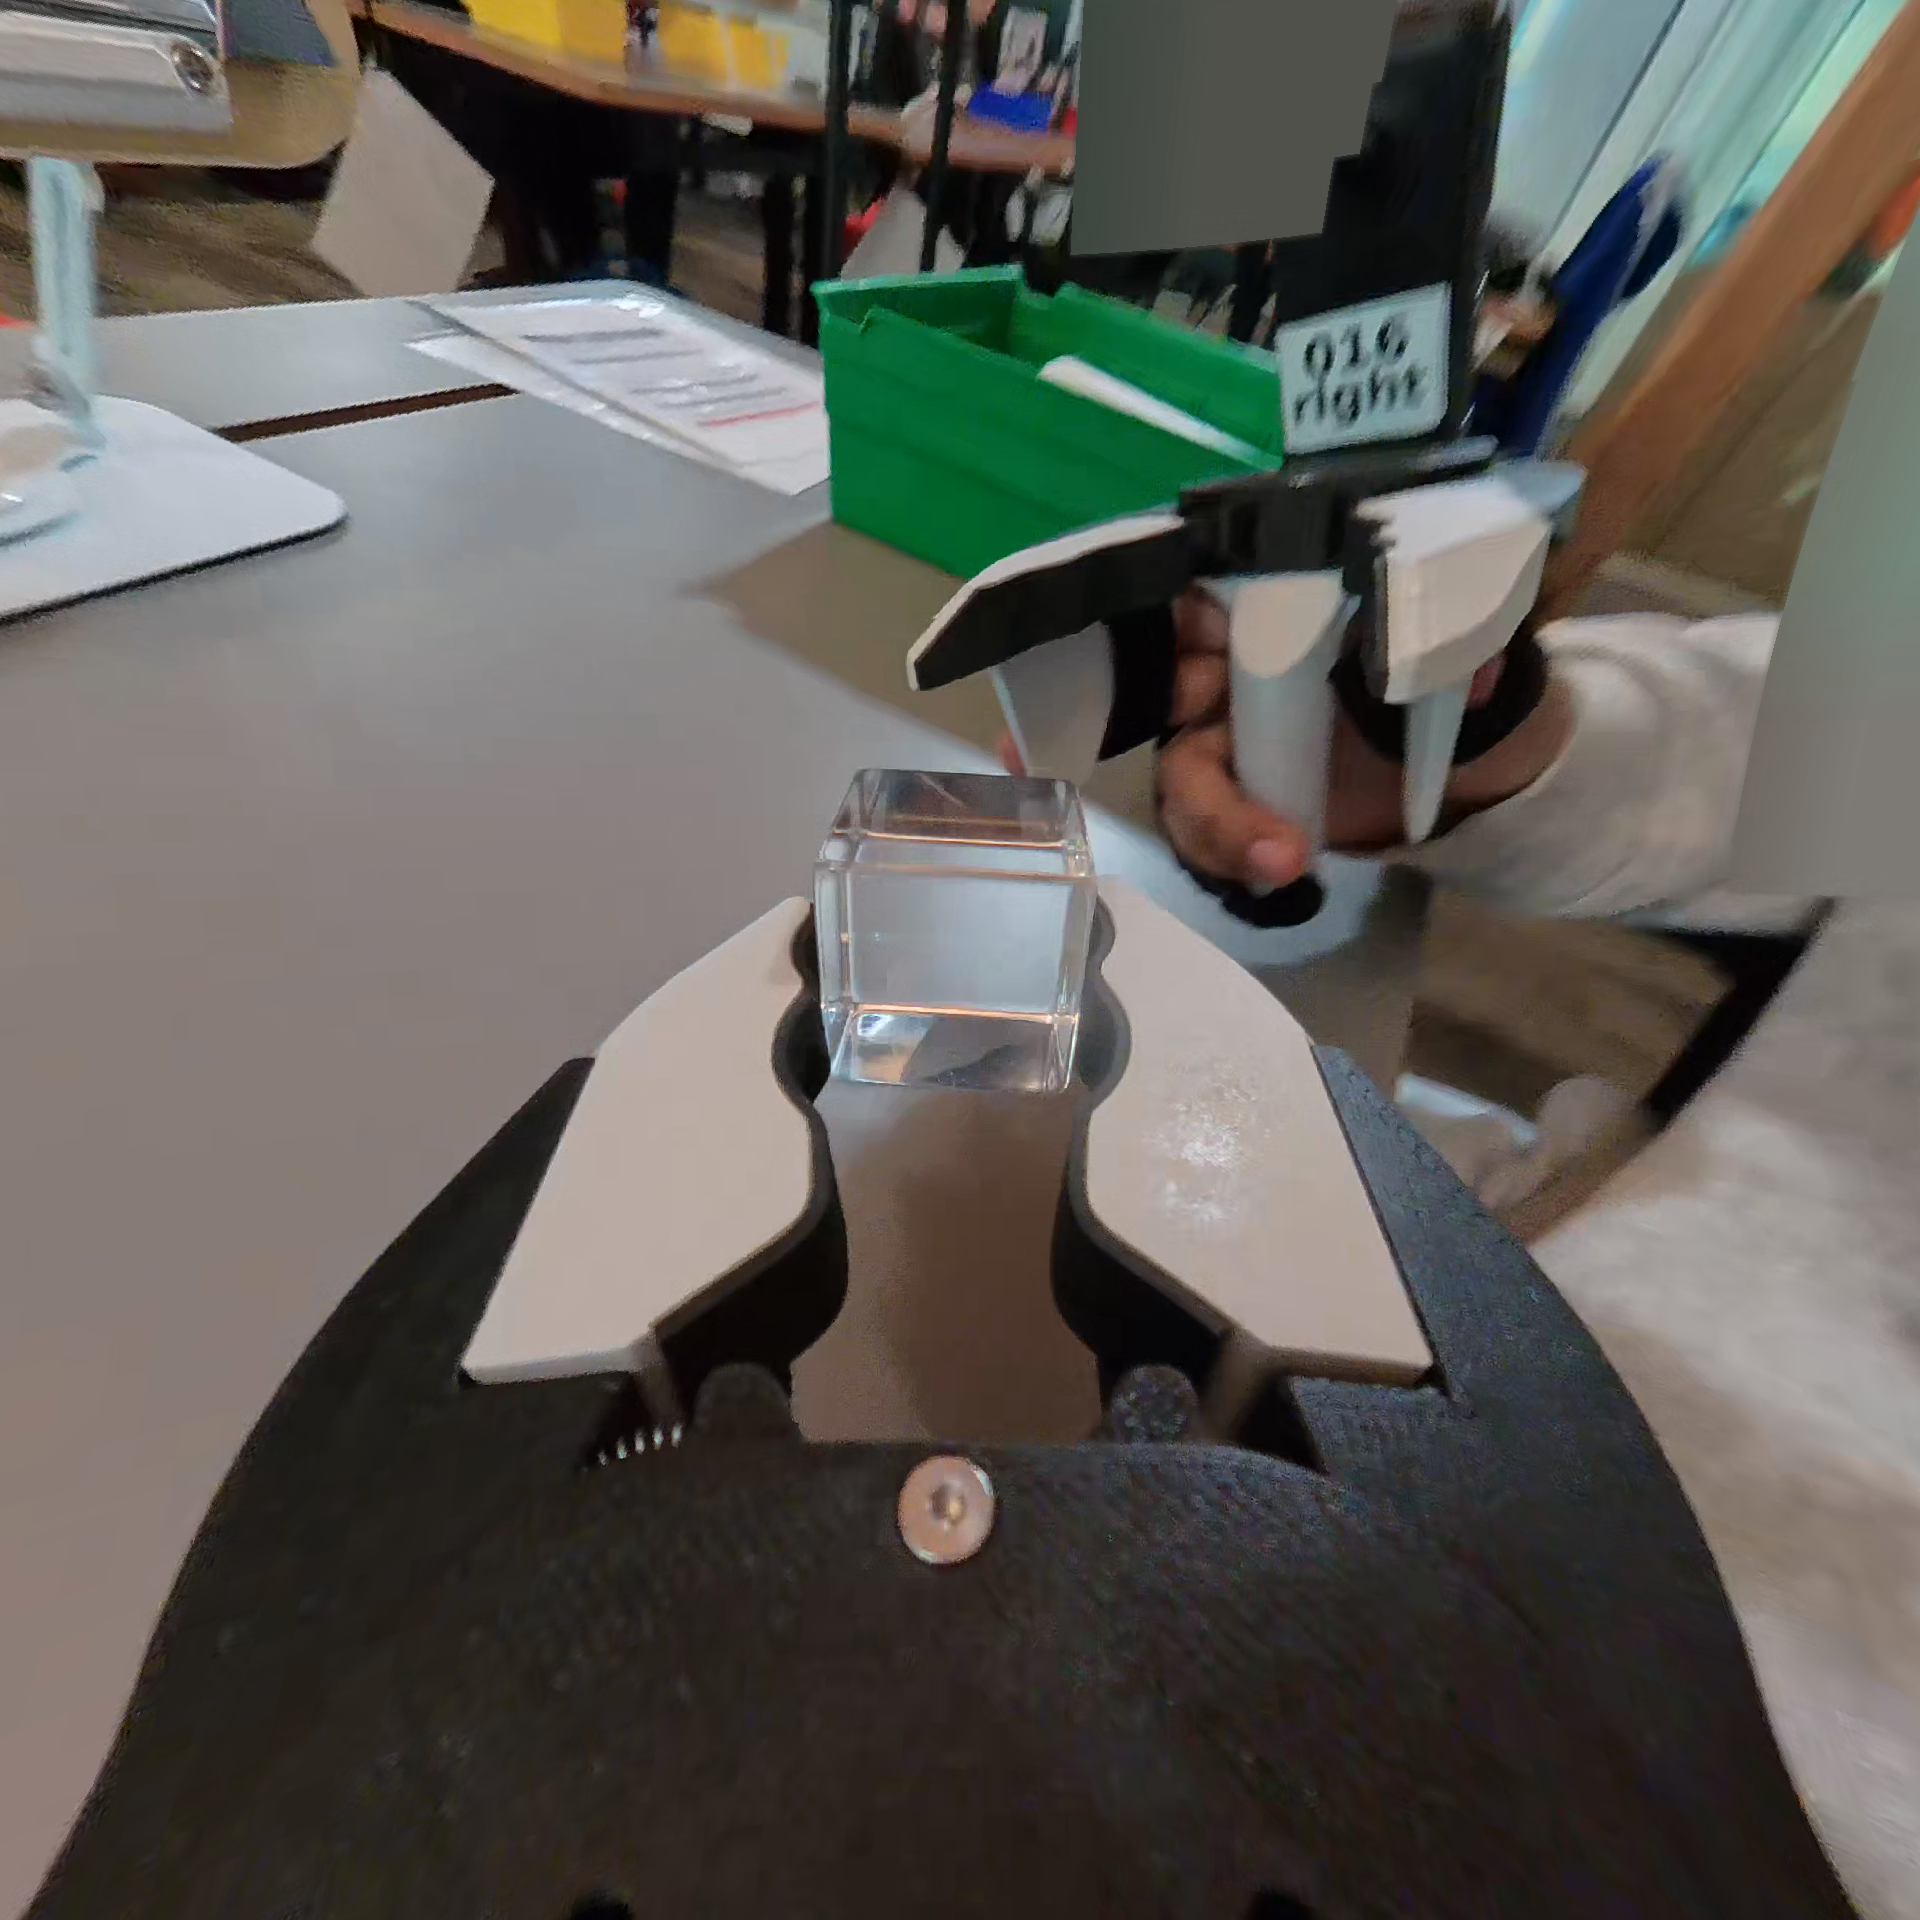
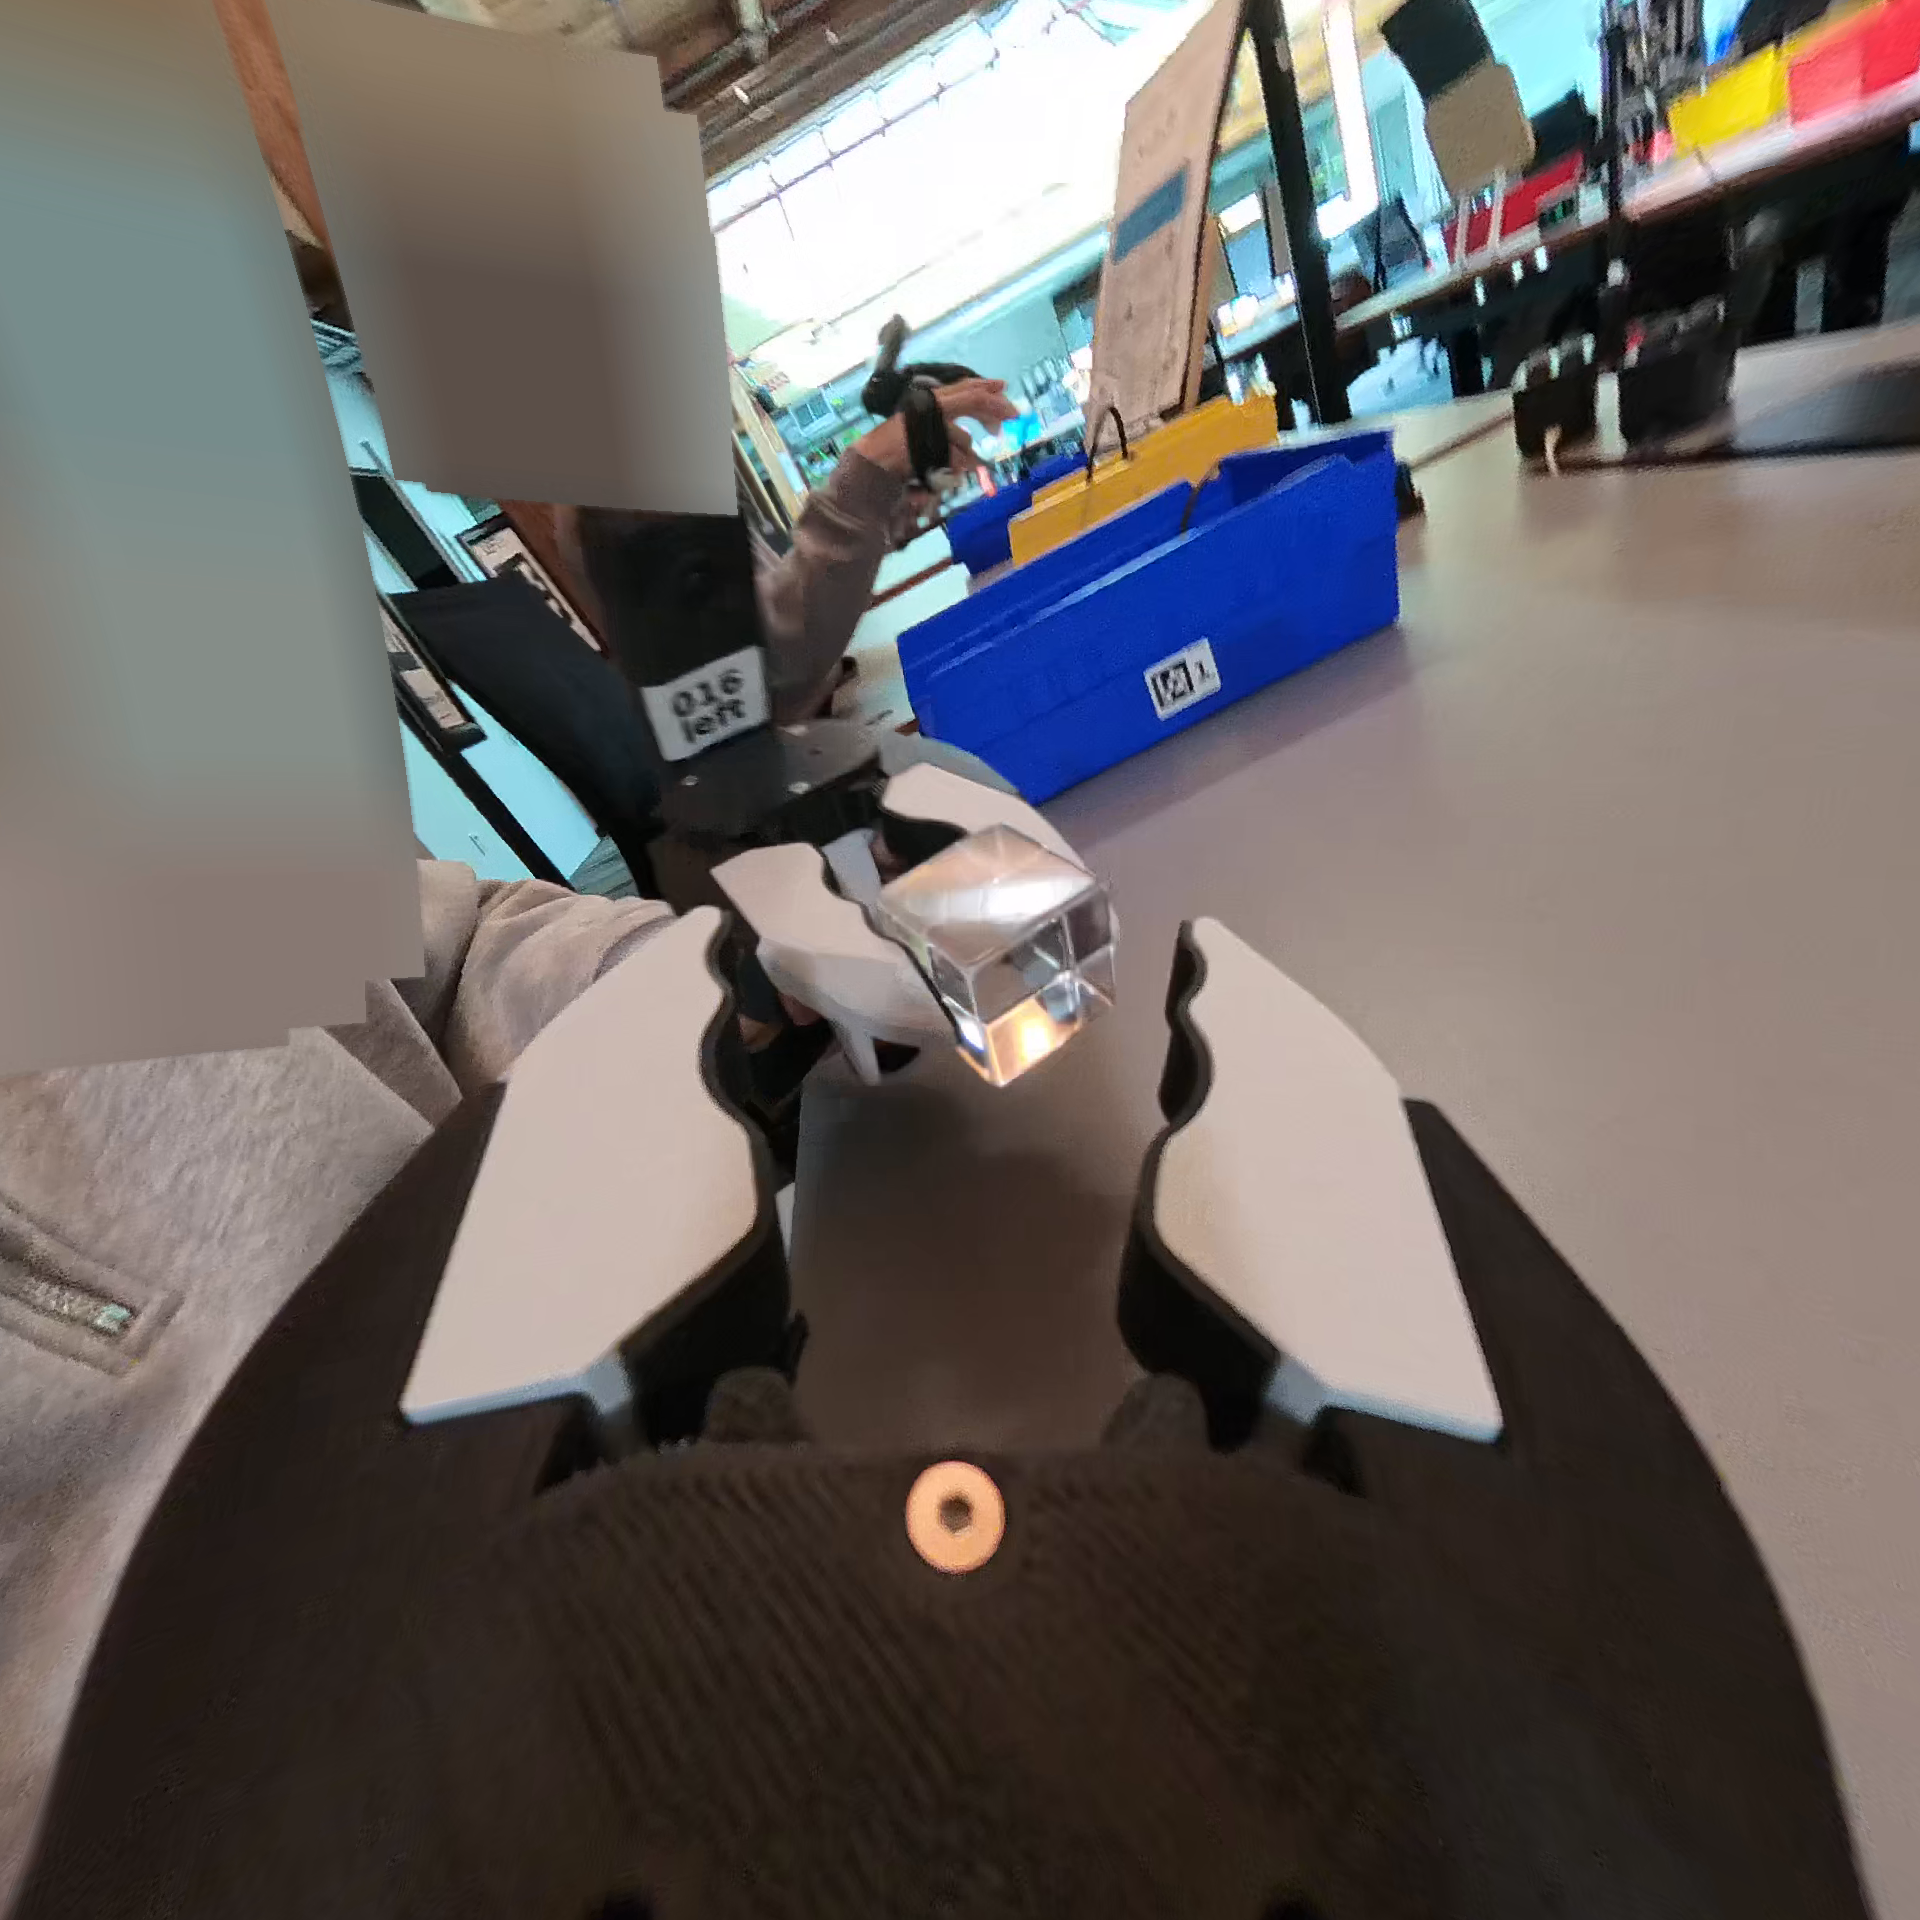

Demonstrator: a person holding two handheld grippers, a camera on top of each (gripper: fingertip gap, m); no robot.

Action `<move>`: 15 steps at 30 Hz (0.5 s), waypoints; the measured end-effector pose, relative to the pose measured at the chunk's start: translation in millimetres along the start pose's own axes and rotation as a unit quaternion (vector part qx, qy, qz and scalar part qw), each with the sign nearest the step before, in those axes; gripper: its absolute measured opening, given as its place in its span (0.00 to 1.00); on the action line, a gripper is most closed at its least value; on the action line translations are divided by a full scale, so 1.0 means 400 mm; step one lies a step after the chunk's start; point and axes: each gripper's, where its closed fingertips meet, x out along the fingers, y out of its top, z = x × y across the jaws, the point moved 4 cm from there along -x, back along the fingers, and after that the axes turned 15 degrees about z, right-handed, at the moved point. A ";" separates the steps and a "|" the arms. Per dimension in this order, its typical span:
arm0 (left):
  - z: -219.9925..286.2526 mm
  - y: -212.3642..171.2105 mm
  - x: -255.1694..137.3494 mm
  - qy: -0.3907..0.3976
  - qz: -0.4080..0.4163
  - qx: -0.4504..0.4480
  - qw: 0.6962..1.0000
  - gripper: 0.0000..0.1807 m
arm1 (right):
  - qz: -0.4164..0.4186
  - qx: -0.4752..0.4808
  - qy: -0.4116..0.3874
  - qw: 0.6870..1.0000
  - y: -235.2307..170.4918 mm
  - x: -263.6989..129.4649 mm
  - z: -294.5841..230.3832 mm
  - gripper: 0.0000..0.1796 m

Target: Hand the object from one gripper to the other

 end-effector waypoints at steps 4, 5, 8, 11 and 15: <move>0.006 -0.019 0.007 0.029 -0.062 0.126 0.990 0.26 | -0.066 0.043 -0.046 0.996 -0.048 0.003 0.018 0.43; 0.006 -0.025 0.008 0.040 -0.082 0.173 0.981 0.26 | -0.087 0.048 -0.055 0.994 -0.062 0.003 0.021 0.43; 0.006 -0.040 0.009 0.078 -0.147 0.324 0.931 0.26 | -0.135 0.051 -0.072 0.987 -0.096 0.006 0.019 0.41; 0.015 -0.065 0.014 0.097 -0.208 0.426 0.875 0.26 | -0.150 0.044 -0.082 0.984 -0.110 0.018 0.012 0.38; 0.038 -0.086 0.024 0.108 -0.256 0.494 0.824 0.26 | -0.182 0.023 -0.105 0.977 -0.141 0.028 0.017 0.36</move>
